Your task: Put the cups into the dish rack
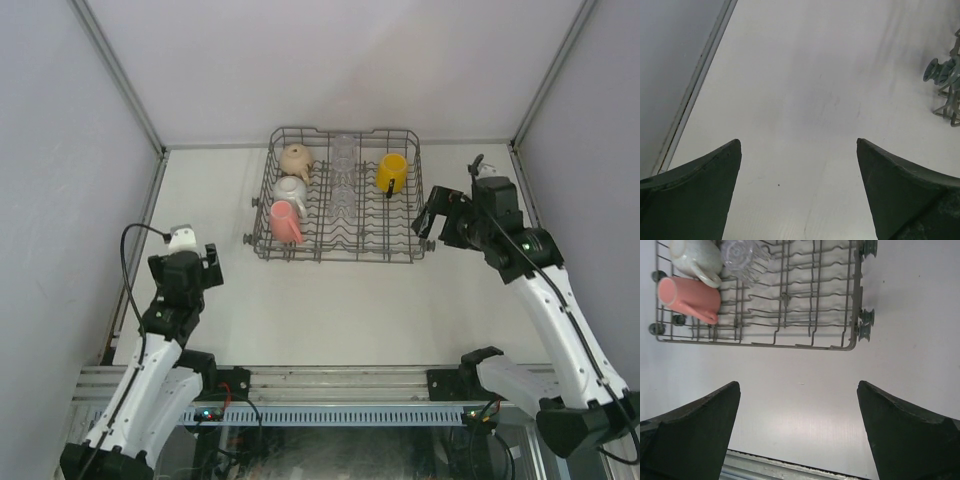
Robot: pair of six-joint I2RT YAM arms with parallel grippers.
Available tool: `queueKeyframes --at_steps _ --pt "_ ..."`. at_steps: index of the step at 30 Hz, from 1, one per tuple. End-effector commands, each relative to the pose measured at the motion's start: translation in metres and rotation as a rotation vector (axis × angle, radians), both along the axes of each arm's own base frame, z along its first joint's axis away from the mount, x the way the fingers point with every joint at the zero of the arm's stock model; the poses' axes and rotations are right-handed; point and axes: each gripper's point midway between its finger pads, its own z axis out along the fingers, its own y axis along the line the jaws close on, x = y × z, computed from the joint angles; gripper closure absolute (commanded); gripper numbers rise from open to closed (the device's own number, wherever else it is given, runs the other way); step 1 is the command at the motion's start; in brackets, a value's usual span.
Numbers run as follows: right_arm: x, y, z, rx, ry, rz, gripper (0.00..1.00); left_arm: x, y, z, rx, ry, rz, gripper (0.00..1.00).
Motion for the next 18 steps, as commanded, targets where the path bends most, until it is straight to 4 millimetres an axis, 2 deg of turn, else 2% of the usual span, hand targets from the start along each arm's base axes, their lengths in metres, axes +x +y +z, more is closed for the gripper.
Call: queueKeyframes --at_steps 1,3,6,8,11,14,16,18 --pt "-0.010 -0.008 0.029 0.039 -0.104 -0.015 0.00 0.013 0.007 0.012 0.002 -0.222 0.038 0.00" --pt "-0.014 -0.012 0.030 0.035 -0.106 -0.022 0.00 0.010 0.012 -0.001 0.028 -0.249 0.050 0.00" --pt "-0.020 -0.023 0.025 -0.001 -0.089 -0.063 0.00 0.012 -0.002 -0.018 0.044 -0.291 -0.078 0.00" --pt "-0.022 -0.028 0.016 -0.023 -0.077 -0.076 0.00 0.008 -0.002 -0.031 0.035 -0.317 -0.078 0.00" --pt "-0.020 -0.015 -0.005 -0.039 -0.123 0.104 0.00 0.002 0.000 -0.026 0.030 -0.426 -0.065 0.00" --pt "-0.016 -0.027 -0.021 -0.118 -0.187 0.087 0.00 -0.008 0.016 -0.025 0.012 -0.515 0.045 0.00" --pt "-0.013 -0.034 -0.026 -0.140 -0.255 0.070 0.00 -0.010 0.018 -0.030 0.005 -0.553 0.060 0.00" --pt "-0.013 -0.027 -0.032 -0.206 -0.371 0.205 0.00 -0.009 0.017 -0.033 0.010 -0.533 0.054 0.00"
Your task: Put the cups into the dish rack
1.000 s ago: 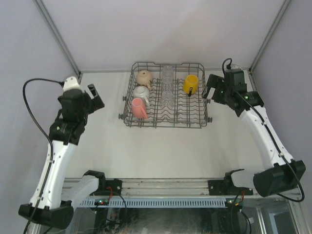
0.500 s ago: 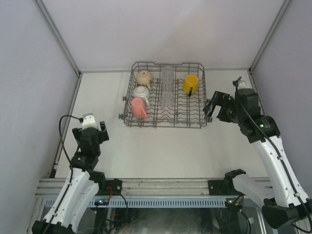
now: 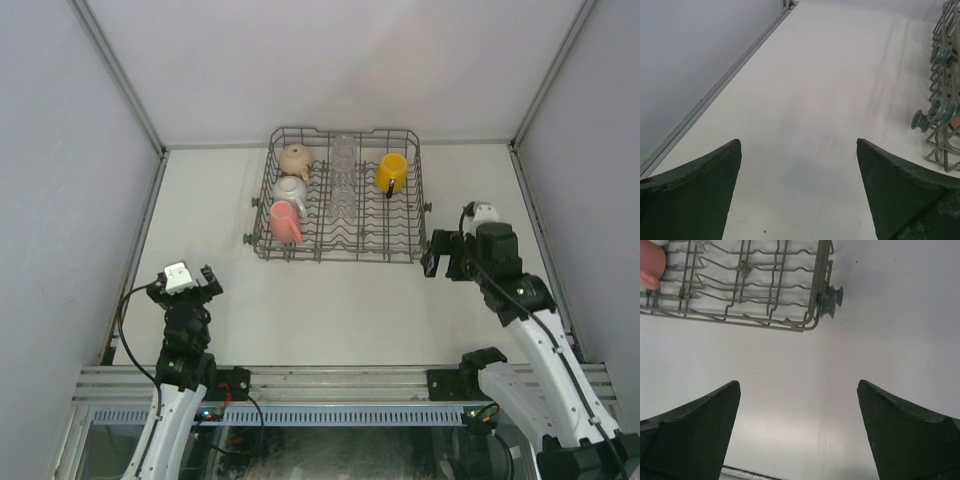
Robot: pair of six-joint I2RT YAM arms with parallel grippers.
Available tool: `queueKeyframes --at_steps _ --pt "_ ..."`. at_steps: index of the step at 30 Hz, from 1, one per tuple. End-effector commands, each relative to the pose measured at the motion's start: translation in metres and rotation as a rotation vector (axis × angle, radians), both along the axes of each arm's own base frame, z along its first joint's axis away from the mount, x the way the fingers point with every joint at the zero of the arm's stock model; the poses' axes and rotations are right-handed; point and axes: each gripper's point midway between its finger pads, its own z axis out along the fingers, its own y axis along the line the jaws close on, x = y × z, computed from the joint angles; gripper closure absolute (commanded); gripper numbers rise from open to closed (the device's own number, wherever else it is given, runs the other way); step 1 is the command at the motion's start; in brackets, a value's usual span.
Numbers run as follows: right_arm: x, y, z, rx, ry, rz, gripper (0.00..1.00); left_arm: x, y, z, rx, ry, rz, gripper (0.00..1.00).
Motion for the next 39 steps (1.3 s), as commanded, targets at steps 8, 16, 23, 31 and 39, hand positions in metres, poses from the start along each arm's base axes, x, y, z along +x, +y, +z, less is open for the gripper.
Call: queueKeyframes --at_steps 8,16,23,31,39 --pt "0.014 -0.033 -0.009 -0.155 -0.525 0.012 0.00 -0.002 0.007 -0.013 -0.015 -0.066 0.041 0.00" --pt "0.006 -0.057 -0.063 -0.229 -0.547 -0.076 0.00 -0.002 0.006 -0.014 -0.012 -0.059 0.037 0.00" --pt "0.009 -0.047 -0.090 -0.223 -0.547 -0.004 0.00 -0.002 0.006 -0.014 -0.012 -0.059 0.036 0.00" --pt "0.009 -0.060 -0.098 -0.218 -0.591 -0.084 0.00 -0.002 0.006 -0.013 -0.012 -0.060 0.036 0.00" --pt "0.009 -0.068 -0.099 -0.210 -0.572 -0.133 0.00 -0.002 0.006 -0.014 -0.011 -0.059 0.036 0.00"
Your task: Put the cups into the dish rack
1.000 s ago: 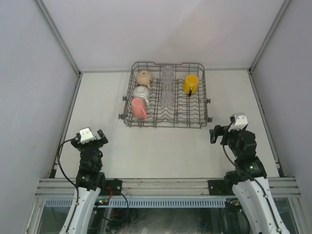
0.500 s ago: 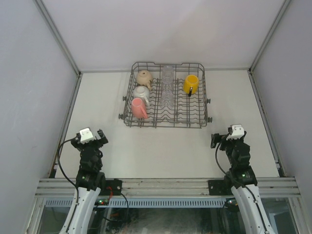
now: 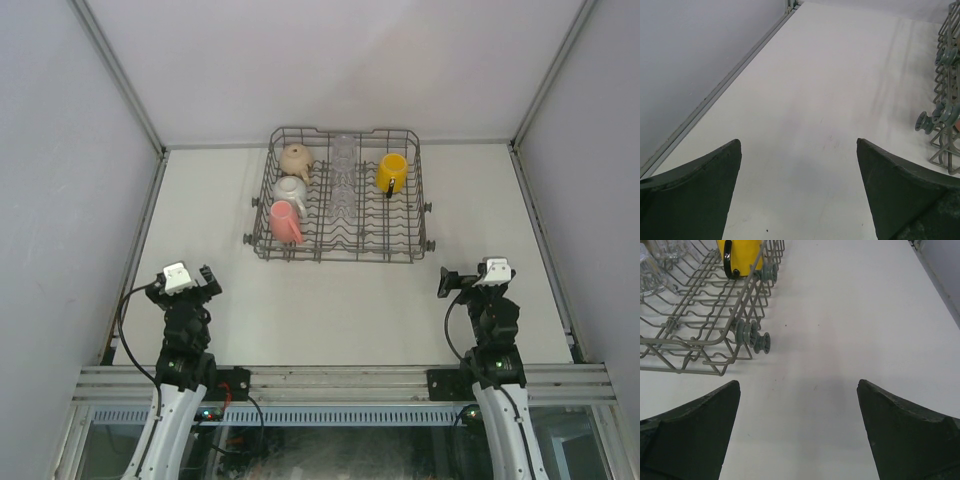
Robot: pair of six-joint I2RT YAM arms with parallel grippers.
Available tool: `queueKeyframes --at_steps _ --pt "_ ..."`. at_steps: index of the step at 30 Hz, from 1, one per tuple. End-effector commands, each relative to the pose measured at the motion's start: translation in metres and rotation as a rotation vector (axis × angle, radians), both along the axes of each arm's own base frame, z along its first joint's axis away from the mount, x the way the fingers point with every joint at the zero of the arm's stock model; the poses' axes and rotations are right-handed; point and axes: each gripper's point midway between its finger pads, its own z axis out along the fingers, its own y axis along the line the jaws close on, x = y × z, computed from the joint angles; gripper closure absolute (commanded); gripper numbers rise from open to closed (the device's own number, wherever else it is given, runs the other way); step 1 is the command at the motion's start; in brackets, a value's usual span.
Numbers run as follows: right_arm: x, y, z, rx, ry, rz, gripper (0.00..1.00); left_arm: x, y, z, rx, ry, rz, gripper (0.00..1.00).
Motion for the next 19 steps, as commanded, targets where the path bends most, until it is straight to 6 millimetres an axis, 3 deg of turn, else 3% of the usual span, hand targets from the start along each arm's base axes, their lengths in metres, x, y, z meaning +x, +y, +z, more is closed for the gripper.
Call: queueKeyframes --at_steps 1,19 --pt "-0.0005 -0.0044 -0.0174 0.015 0.021 -0.028 0.00 0.0001 0.0023 -0.0112 -0.013 -0.070 0.014 0.00" --pt "0.0009 -0.0076 -0.0197 0.026 0.044 -0.043 0.00 0.0001 0.0024 -0.0115 -0.013 -0.070 0.014 0.00"
